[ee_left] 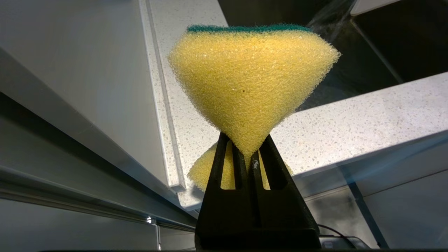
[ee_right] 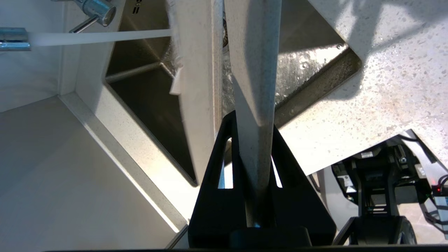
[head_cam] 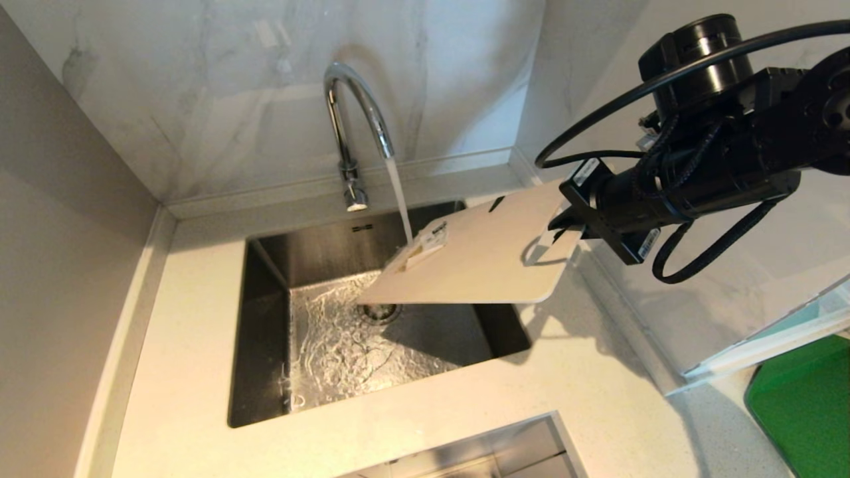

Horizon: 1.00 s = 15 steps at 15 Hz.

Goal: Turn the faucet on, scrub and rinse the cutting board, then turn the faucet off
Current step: Scrub the cutting board underwater

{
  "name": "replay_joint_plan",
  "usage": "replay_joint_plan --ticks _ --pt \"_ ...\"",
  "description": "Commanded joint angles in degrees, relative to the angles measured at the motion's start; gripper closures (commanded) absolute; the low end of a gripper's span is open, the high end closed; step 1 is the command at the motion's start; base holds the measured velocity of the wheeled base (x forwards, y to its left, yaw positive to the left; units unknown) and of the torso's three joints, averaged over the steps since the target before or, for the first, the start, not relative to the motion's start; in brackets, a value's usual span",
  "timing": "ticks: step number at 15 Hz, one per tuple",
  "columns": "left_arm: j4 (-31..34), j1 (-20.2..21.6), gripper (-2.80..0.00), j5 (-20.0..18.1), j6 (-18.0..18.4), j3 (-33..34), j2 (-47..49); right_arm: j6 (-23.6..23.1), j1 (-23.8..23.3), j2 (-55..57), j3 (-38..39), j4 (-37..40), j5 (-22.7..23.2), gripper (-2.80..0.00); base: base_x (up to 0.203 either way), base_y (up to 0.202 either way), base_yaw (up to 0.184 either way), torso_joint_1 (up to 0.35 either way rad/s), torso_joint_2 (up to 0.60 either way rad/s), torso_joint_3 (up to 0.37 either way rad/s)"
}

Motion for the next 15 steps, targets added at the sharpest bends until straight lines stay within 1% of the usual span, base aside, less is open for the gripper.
replay_joint_plan --ticks 1,2,4,6,11,13,15 --pt "-0.01 0.02 0.00 0.06 0.01 0.00 0.05 0.27 -0.01 0.89 -0.06 0.02 0.11 0.00 0.000 0.000 0.000 0.000 0.00 0.000" --pt "-0.01 0.02 0.00 0.06 0.01 0.00 -0.04 0.28 -0.01 1.55 -0.07 -1.04 0.16 0.00 0.000 0.000 0.000 0.000 0.00 0.000" --pt "-0.01 0.02 0.00 0.06 0.01 0.00 0.01 0.46 -0.01 3.13 -0.07 -5.73 0.57 0.00 0.000 0.000 0.000 0.000 0.00 0.000" --pt "-0.01 0.02 0.00 -0.03 0.08 0.00 0.03 0.57 -0.01 5.85 -0.15 -9.97 1.90 0.00 0.000 0.000 0.000 0.000 0.00 0.000" --pt "0.00 0.02 0.00 0.06 0.02 0.00 -0.03 0.62 -0.01 13.38 -1.68 -17.94 2.27 0.00 0.000 0.000 0.000 0.000 0.00 0.000" --pt "0.08 0.02 0.00 0.06 0.01 0.00 0.04 0.71 -0.01 14.14 -1.74 -18.99 2.36 0.00 0.000 0.000 0.000 0.000 0.00 0.000" --pt "0.08 0.02 0.00 0.02 0.07 0.00 0.03 0.80 -0.01 14.56 -1.65 -19.08 3.55 0.00 0.000 0.000 0.000 0.000 0.00 0.000"
